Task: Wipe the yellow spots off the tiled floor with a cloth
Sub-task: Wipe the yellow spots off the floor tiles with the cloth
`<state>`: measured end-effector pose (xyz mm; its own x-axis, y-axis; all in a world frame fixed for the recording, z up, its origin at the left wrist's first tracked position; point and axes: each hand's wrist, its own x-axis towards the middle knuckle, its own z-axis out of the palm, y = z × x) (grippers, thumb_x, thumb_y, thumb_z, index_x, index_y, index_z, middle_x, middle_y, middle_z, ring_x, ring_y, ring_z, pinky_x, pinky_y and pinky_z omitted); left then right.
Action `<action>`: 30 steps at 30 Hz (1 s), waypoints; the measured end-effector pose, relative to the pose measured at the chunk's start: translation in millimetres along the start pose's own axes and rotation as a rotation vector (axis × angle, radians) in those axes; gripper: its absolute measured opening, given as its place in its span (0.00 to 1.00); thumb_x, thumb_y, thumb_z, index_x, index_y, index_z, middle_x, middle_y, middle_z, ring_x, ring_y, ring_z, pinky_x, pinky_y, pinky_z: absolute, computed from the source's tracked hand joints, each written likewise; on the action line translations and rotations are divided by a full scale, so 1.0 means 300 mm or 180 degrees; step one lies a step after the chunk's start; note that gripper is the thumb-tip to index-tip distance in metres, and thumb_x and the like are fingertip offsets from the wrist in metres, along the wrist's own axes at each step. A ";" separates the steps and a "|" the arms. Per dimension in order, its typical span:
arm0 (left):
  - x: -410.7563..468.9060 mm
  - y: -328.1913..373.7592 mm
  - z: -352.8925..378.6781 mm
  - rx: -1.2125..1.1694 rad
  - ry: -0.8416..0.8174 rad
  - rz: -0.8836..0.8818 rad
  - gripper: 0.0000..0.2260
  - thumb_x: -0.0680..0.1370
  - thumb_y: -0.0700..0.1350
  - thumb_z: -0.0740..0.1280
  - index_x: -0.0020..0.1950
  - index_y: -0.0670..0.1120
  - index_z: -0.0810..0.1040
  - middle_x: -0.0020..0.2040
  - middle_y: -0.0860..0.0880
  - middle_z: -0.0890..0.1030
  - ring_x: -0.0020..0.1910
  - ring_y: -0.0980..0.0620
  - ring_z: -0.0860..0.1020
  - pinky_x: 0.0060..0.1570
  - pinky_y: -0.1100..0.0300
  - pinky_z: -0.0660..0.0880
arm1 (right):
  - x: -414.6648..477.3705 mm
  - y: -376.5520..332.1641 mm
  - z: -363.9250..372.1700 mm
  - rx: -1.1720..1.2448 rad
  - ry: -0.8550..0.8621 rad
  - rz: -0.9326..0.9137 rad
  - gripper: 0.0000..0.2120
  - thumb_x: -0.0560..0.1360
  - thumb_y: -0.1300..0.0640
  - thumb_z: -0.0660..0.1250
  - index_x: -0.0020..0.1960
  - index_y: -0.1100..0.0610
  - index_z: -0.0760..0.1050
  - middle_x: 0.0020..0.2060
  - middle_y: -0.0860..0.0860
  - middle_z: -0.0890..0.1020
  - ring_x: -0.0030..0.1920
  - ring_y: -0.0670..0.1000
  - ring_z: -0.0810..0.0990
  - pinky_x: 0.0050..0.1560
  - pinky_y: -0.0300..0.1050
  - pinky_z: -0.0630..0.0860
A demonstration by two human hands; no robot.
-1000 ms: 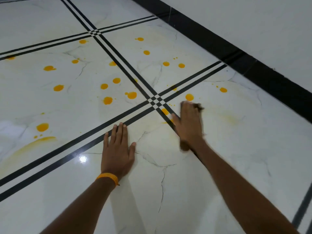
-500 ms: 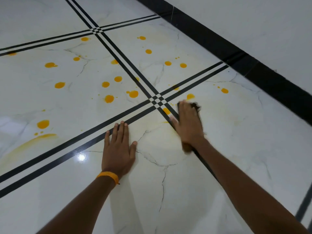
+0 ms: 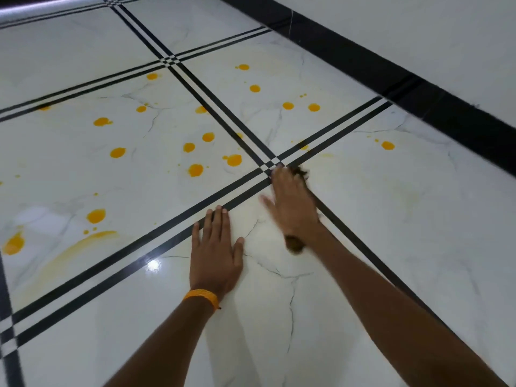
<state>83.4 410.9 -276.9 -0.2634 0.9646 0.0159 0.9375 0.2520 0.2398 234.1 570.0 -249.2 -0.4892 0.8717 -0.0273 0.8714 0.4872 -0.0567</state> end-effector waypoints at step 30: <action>0.005 -0.016 0.005 0.0049 0.0051 -0.0018 0.32 0.82 0.58 0.45 0.82 0.42 0.51 0.83 0.44 0.52 0.82 0.46 0.50 0.79 0.43 0.50 | -0.319 0.009 0.045 0.0146 -0.0117 -0.0183 0.34 0.84 0.41 0.36 0.83 0.60 0.47 0.82 0.55 0.49 0.82 0.54 0.48 0.81 0.54 0.49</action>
<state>78.7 411.2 -279.4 -0.2723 0.9617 0.0302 0.9394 0.2589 0.2250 282.7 487.2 -260.2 -0.5401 0.8395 -0.0592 0.8397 0.5328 -0.1048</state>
